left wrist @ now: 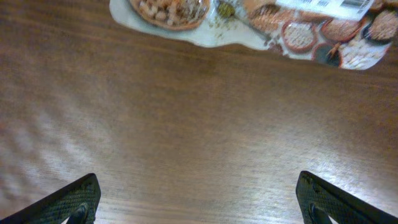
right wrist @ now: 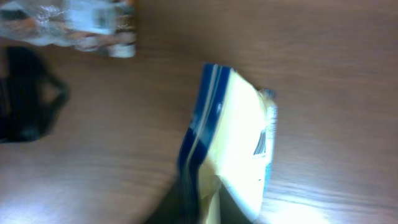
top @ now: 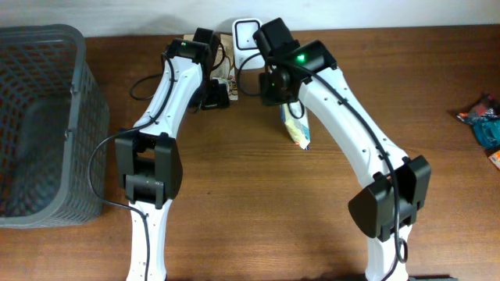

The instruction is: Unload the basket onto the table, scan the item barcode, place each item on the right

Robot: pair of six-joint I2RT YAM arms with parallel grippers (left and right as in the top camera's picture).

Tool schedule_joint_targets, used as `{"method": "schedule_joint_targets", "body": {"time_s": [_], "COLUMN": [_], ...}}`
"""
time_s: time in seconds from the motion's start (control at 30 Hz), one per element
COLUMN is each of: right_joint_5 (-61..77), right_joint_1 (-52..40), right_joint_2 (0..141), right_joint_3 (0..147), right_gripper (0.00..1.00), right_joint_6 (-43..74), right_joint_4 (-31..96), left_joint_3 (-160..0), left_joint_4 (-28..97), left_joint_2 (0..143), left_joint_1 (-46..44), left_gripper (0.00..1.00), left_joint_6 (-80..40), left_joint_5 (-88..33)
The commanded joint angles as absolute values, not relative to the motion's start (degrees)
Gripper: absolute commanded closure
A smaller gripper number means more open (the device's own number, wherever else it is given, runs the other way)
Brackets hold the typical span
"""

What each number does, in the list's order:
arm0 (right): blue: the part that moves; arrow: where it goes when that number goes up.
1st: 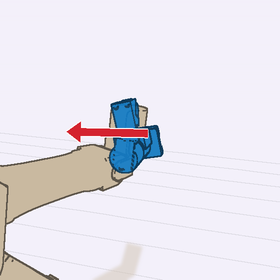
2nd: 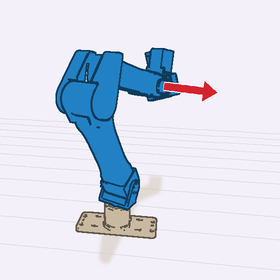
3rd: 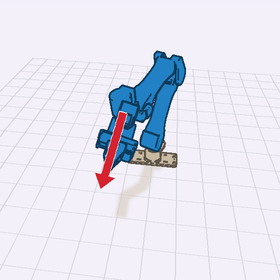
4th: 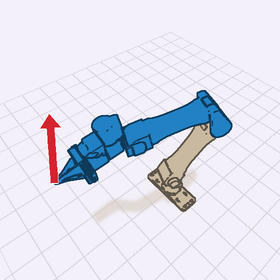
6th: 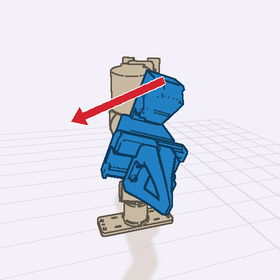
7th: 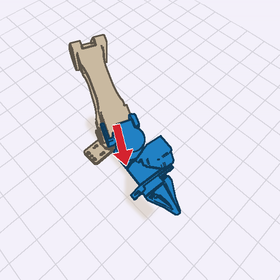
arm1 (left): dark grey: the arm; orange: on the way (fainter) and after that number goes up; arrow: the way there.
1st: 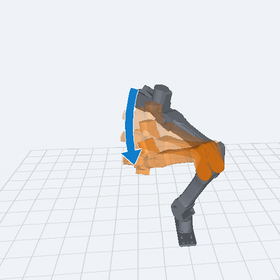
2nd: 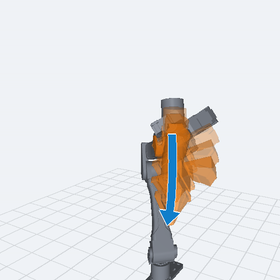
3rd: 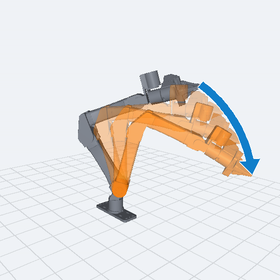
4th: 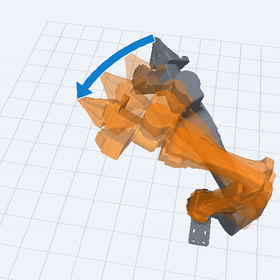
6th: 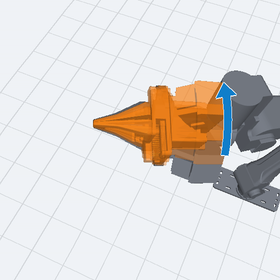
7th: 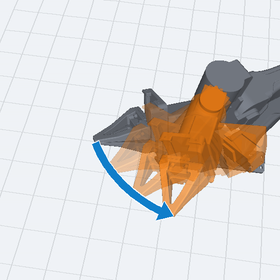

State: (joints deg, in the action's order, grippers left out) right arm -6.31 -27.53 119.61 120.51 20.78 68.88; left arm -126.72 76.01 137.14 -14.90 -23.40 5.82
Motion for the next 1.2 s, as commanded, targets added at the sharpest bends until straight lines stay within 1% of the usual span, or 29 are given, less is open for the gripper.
{"method": "schedule_joint_targets", "body": {"time_s": [0.0, 0.03, 0.07, 0.17, 0.23, 0.27, 0.3, 0.33, 0.37, 0.4, 0.43, 0.47, 0.53, 0.6, 0.73, 0.8, 0.87, 0.93, 0.97, 1.0, 1.03, 1.07, 1.1, 1.13, 1.17], "right_joint_5": [1.61, 3.64, 5.26, 7.11, 8.14, 9.5, 9.63, 9.93, 9.96, 10.04, 10.15, 11.27, 15.07, 20.34, 19.46, 14.17, 10.26, 8.4, 7.86, 7.33, 5.91, 1.43, 0.89, 0.8, 0.8], "right_joint_1": [-27.46, -27.24, -27.11, -26.02, -23.09, -21.32, -19.4, -17.78, -16.29, -15.44, -14.74, -14.04, -13.41, -13.32, -13.3, -13.3, -13.32, -13.3, -13.3, -13.08, -12.93, -12.34, -12.12, -11.64, -10.98], "right_joint_2": [120.97, 120.97, 120.97, 120.97, 120.97, 121.03, 121.3, 121.69, 122.3, 122.78, 123.24, 123.85, 124.57, 125.03, 125.27, 125.27, 125.25, 125.12, 125.08, 124.92, 124.75, 124.7, 124.7, 124.7, 124.7], "right_joint_3": [120.36, 120.36, 120.38, 120.38, 120.38, 120.38, 120.36, 120.05, 119.15, 117.8, 115.9, 113.27, 109.23, 103.37, 94.13, 92.27, 92.25, 92.77, 93.86, 96.07, 98.52, 106.26, 108.68, 112.07, 115.09], "right_gripper": [0.38, 0.09, 0.01, 0.01, 0.02, 0.17, 0.33, 0.52, 0.71, 0.8, 0.82, 0.85, 0.91, 0.91, 0.93, 0.93, 0.94, 0.95, 0.93, 0.87, 0.84, 0.66, 0.59, 0.49, 0.44], "right_joint_6": [24.27, 24.05, 24.05, 24.05, 24.01, 22.63, 21.19, 20.03, 19.31, 18.31, 18.02, 18.0, 17.98, 17.98, 18.28, 19.11, 19.09, 18.79, 18.41, 18.22, 18.22, 17.72, 16.47, 14.98, 14.94], "right_joint_4": [68.51, 68.51, 68.38, 68.27, 68.55, 68.6, 68.88, 69.58, 70.7, 70.67, 70.3, 68.88, 65.52, 59.42, 51.62, 50.41, 50.94, 51.29, 52.23, 54.33, 56.58, 63.64, 65.78, 68.84, 71.59], "left_joint_3": [-126.45, -126.45, -126.45, -126.45, -126.45, -126.45, -126.45, -126.45, -126.37, -126.15, -125.62, -124.81, -122.48, -119.07, -113.51, -109.93, -106.72, -105.73, -106.02, -106.83, -107.98, -111.66, -113.45, -114.93, -116.44], "left_joint_4": [77.49, 77.91, 78.13, 78.85, 78.96, 79.18, 79.15, 78.94, 77.89, 76.29, 73.97, 72.05, 68.36, 64.14, 58.41, 54.81, 53.08, 54.92, 55.86, 57.28, 58.61, 61.84, 63.18, 64.25, 65.43], "left_joint_2": [136.05, 136.05, 136.05, 136.05, 136.05, 136.05, 136.05, 136.05, 136.07, 136.07, 136.07, 136.07, 136.07, 136.07, 136.18, 136.18, 136.27, 136.2, 135.68, 134.85, 134.06, 131.72, 130.5, 129.45, 128.31], "left_joint_1": [-13.02, -12.23, -11.66, -10.22, -9.93, -10.04, -10.11, -10.22, -10.61, -11.11, -11.99, -12.91, -15.29, -18.26, -21.65, -21.87, -21.87, -21.61, -21.28, -20.69, -20.16, -18.74, -18.0, -17.39, -16.75], "left_gripper": [0.01, 0.01, 0.01, 0.01, 0.01, 0.1, 0.3, 0.58, 0.71, 0.83, 0.94, 1.0, 1.0, 1.0, 1.0, 1.0, 1.0, 1.0, 1.0, 1.0, 1.0, 1.0, 1.0, 1.0, 1.0], "left_joint_6": [-23.51, -23.51, -23.51, -23.38, -19.94, -19.57, -19.57, -19.59, -19.59, -19.62, -19.62, -19.62, -19.62, -19.66, -21.89, -22.7, -22.85, -22.9, -22.9, -22.9, -22.9, -22.9, -22.9, -22.9, -22.9], "left_joint_5": [5.43, 5.43, 5.43, 5.45, 5.34, 4.6, 2.02, -2.37, -8.51, -11.81, -14.44, -15.92, -17.65, -17.87, -17.82, -17.65, -12.23, -1.8, 1.34, 4.34, 5.96, 7.62, 7.79, 7.77, 7.75]}}
